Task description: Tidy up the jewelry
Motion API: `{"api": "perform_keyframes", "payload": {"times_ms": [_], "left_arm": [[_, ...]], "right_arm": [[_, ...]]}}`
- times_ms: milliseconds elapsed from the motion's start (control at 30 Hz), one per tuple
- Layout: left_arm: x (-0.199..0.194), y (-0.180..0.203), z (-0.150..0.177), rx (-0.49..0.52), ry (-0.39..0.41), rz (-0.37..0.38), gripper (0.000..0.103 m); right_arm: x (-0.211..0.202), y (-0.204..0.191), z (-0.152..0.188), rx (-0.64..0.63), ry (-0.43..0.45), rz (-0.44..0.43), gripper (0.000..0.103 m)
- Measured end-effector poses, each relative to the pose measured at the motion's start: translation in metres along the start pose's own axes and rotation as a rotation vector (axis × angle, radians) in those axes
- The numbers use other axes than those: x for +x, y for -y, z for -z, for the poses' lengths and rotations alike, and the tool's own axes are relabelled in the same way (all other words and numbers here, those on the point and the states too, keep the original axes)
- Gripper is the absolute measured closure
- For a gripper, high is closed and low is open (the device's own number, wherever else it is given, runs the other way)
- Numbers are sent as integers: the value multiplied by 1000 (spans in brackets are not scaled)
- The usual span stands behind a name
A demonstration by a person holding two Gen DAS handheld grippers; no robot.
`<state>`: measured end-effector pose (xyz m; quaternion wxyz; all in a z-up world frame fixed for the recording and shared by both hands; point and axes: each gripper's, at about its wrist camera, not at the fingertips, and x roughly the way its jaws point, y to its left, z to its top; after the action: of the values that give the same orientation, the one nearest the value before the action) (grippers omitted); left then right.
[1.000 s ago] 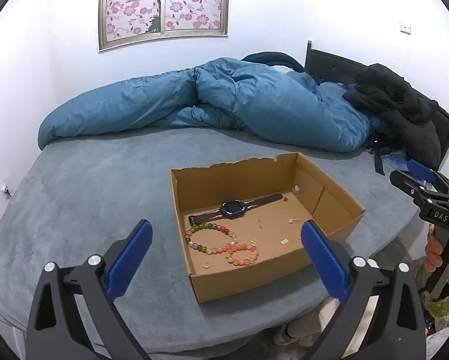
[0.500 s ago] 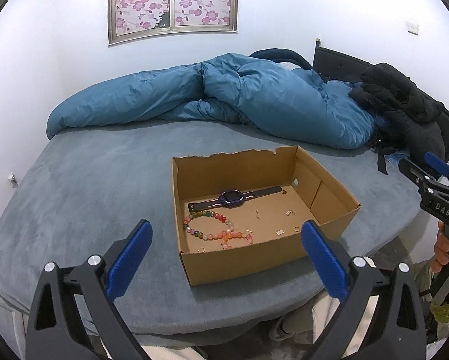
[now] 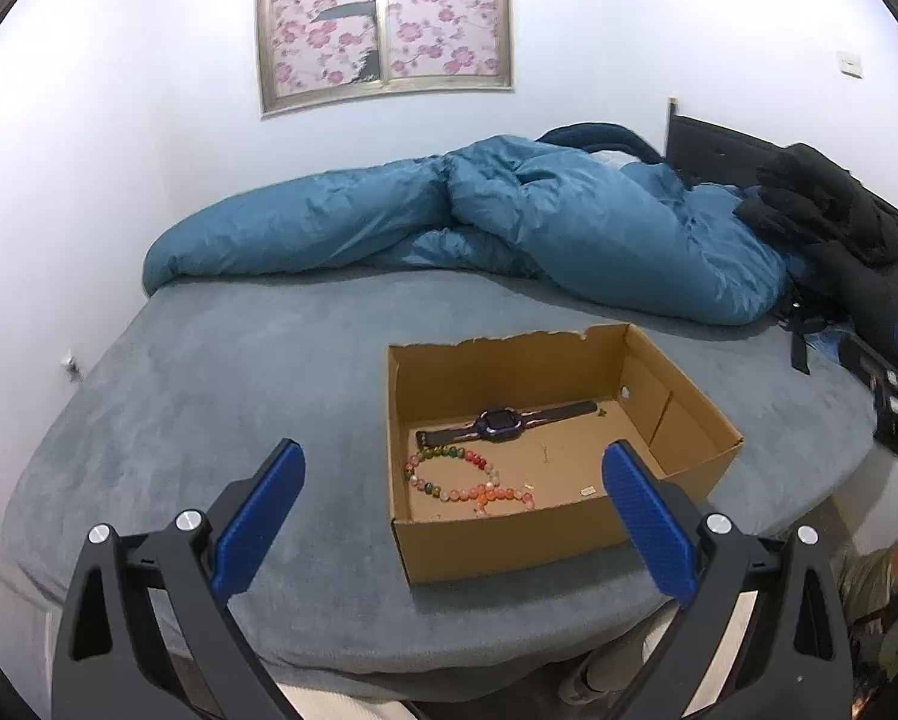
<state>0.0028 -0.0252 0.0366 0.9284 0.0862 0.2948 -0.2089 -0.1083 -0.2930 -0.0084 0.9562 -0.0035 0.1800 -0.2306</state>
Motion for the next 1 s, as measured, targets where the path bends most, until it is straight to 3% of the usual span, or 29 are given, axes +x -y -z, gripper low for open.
{"api": "perform_keyframes", "payload": {"times_ms": [133, 300, 400, 1000], "left_arm": [[18, 4, 8, 3, -101, -77, 6], [35, 4, 21, -25, -210, -98, 6], [39, 3, 27, -43, -249, -112, 6], [54, 22, 37, -61, -387, -71, 6]], "right_arm": [[5, -8, 7, 20, -93, -33, 8], [23, -13, 25, 76, -269, -71, 8], [26, -16, 36, 95, -328, -67, 8], [34, -28, 44, 61, -442, -75, 8]]}}
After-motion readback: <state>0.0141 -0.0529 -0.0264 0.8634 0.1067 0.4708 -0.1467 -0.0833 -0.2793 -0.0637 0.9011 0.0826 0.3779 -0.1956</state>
